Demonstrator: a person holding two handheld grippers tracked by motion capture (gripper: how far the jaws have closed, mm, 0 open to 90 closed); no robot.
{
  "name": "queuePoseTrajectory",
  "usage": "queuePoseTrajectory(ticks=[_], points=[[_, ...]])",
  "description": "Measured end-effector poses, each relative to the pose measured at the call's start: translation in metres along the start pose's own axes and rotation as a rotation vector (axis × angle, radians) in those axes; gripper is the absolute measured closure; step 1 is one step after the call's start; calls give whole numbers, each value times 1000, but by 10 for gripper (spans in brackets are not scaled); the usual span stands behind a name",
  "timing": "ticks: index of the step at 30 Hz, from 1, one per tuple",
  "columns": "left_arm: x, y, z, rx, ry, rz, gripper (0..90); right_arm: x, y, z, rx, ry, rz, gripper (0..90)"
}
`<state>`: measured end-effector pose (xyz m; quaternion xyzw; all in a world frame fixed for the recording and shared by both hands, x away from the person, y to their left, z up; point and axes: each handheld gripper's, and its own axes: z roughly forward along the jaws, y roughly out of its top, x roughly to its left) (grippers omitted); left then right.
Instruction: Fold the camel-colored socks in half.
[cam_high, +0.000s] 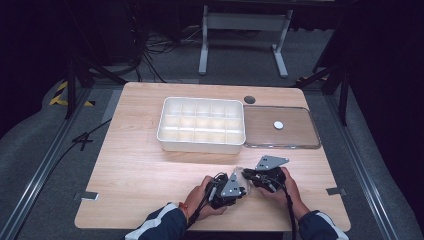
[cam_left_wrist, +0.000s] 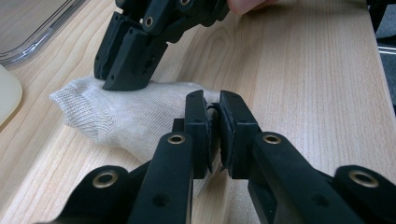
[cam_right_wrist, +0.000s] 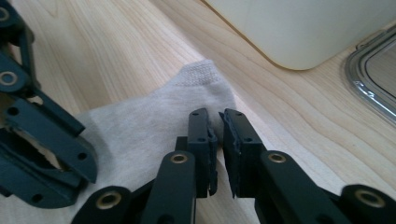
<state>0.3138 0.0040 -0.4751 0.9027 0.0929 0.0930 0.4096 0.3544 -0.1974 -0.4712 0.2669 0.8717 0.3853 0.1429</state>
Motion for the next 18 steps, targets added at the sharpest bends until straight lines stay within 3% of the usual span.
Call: queuePoseTrajectory(ticks=[2,4,6,9,11,13,15,18], points=[[0,0,0,0,3,6,822,-1,0,0,4,-16,-3,785],[-1,0,0,12,4,-2,824,-6,-3,3,44,-76,13,795],[-1,0,1,4,3,5,823,-12,-6,3,18,-51,64,790],[1,-1,0,1,-7,5,824,-11,2,-8,-43,-70,56,775],[1,-2,1,-12,-12,-16,824,-8,8,-15,-107,-63,50,766],[2,-2,1,-19,-15,-14,824,-5,11,-16,-126,-56,37,765],[2,-2,1,-22,-16,-9,825,1,13,-9,-125,-7,16,755],[2,-2,1,-18,-15,-16,825,6,14,-5,-125,-18,-7,736]])
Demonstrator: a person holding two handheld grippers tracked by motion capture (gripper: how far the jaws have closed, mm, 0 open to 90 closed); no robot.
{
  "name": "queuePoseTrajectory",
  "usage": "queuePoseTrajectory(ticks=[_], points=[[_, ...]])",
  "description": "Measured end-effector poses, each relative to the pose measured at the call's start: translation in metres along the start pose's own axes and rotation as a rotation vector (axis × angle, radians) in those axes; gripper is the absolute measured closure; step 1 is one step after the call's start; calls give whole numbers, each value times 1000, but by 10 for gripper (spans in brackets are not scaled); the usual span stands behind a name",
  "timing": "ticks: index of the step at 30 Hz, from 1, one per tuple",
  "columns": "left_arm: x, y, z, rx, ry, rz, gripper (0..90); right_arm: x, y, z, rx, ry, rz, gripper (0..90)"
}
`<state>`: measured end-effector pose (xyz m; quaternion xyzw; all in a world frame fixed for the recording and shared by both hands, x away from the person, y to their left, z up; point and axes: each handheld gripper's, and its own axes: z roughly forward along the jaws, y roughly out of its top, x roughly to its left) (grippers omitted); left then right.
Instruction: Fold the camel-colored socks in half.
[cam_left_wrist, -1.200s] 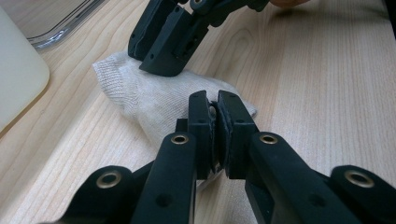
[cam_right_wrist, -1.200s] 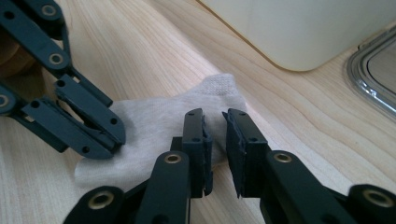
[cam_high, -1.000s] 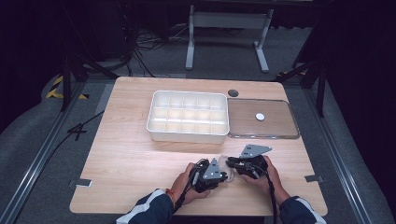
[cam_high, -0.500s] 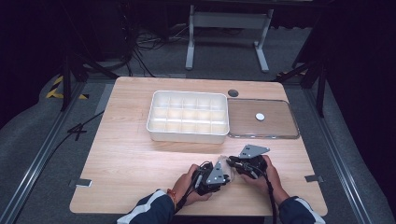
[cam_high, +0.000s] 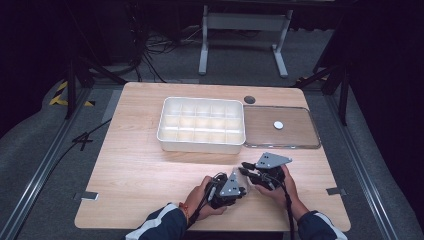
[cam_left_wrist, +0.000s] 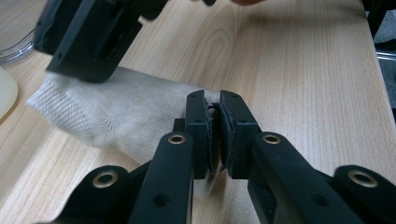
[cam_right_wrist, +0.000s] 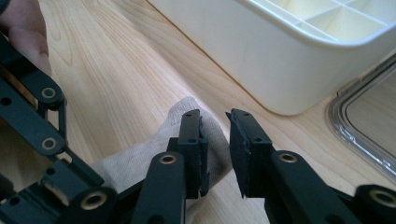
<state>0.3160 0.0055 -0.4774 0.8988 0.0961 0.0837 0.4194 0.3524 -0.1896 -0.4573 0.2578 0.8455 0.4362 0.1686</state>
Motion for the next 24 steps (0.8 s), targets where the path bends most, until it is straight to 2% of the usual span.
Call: queuePoseTrajectory(ticks=[3,7,12,16,21,24], points=[[0,-1,0,-3,-7,-13,824,3,0,3,-32,3,-14,732],[0,-1,0,-5,-8,-11,824,1,-5,14,39,-3,-12,746],[1,-1,0,-10,-10,-11,824,-2,-7,17,54,3,16,753],[1,-2,0,-10,-12,-14,824,-5,-7,17,72,-16,31,760],[2,-1,0,-6,-16,-7,823,-11,-15,22,132,-96,35,794],[2,-1,0,-5,-13,-1,823,-14,-16,20,116,-104,40,796]])
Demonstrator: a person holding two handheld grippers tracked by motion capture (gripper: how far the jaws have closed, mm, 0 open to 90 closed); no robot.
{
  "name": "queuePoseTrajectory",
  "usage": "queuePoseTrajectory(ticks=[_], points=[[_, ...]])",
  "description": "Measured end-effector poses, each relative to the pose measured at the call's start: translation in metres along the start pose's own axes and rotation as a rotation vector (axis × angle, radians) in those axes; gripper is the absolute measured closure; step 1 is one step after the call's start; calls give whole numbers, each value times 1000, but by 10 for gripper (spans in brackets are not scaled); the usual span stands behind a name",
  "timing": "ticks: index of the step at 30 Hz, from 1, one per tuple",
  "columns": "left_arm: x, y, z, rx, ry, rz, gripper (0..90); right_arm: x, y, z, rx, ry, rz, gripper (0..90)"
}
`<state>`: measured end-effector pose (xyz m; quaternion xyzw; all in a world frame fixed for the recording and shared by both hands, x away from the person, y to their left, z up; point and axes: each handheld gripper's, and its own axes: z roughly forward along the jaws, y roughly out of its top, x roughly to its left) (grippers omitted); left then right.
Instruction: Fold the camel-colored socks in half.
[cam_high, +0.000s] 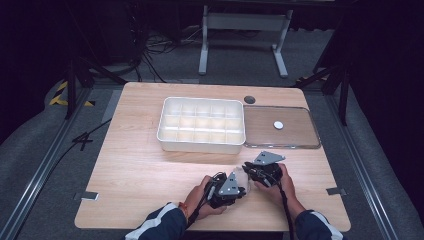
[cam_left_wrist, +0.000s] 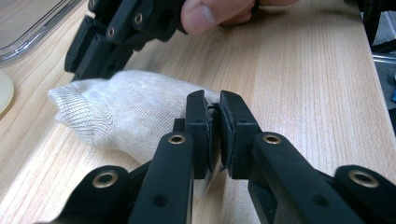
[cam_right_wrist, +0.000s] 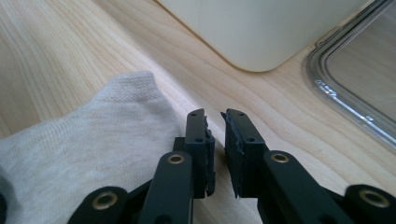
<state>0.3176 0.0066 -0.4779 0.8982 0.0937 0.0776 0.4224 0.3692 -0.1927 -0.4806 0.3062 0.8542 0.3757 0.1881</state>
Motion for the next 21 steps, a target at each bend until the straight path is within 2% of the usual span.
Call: queuePoseTrajectory(ticks=[5,8,14,16,21], points=[[-1,0,0,7,6,4,823,-2,3,-6,-13,-3,0,775],[-1,0,0,4,5,-6,820,-6,3,-12,-27,12,21,752],[2,2,-4,-6,-5,-18,813,-7,4,-22,-50,45,30,683],[3,2,-5,-10,-14,-28,803,-5,6,-26,-58,55,29,663],[3,3,-7,-19,-14,-22,788,-2,9,-30,-69,81,32,611]])
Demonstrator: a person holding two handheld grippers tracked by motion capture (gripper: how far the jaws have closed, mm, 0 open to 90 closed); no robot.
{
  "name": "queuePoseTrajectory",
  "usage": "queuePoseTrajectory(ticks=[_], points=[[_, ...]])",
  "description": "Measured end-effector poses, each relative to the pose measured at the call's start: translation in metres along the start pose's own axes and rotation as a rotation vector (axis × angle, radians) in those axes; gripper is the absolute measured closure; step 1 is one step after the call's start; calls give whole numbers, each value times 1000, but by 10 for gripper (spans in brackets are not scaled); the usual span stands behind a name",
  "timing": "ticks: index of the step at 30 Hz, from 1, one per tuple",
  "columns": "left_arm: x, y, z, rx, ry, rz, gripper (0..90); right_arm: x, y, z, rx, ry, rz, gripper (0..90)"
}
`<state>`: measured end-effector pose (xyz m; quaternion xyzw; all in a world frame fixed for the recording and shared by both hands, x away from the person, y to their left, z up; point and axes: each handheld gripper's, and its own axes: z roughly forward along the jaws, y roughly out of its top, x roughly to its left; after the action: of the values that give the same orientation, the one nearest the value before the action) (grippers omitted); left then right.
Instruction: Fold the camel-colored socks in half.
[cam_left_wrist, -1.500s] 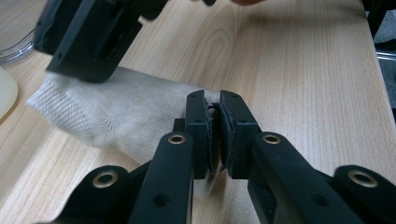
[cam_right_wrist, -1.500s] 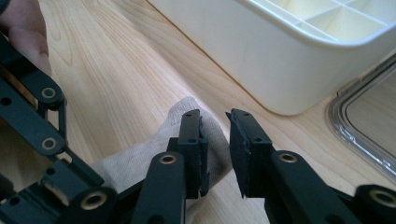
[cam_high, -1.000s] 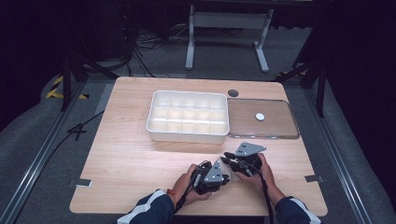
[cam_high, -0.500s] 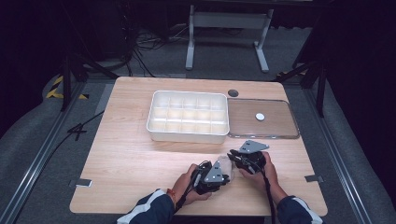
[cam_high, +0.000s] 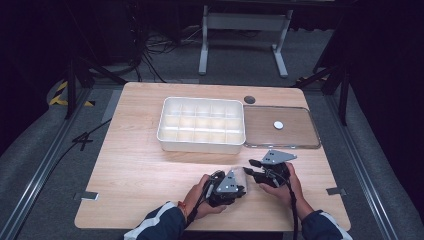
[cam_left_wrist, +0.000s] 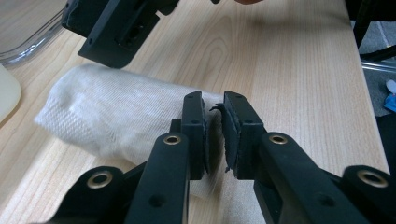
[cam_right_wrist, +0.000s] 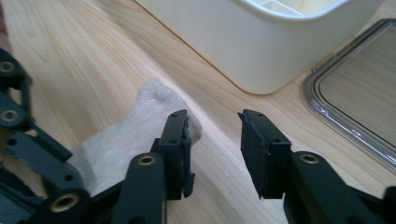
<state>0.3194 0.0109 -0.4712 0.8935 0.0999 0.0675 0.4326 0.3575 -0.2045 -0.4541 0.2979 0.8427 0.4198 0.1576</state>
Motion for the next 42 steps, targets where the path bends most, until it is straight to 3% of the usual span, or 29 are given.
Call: queuePoseTrajectory(ticks=[5,12,18,21,25,31,38,41,42], points=[[0,0,-4,-10,-4,-7,761,7,4,-4,-21,40,0,571],[-2,2,-14,-23,-1,0,682,11,4,1,18,62,-5,513],[0,3,-34,-27,24,-8,594,11,3,3,37,64,0,469],[3,1,-40,-4,26,-17,627,12,4,3,42,80,-5,449],[7,-7,-30,49,23,-17,674,15,5,3,47,106,-10,425],[9,-10,-32,67,28,-19,678,17,2,8,89,127,-12,423],[14,-19,-48,110,49,-7,620,6,-6,16,126,205,82,400],[21,-30,-66,134,62,-39,578,-3,-9,24,155,292,163,441],[23,-33,-71,132,70,-42,567,-3,-8,24,160,306,164,457]])
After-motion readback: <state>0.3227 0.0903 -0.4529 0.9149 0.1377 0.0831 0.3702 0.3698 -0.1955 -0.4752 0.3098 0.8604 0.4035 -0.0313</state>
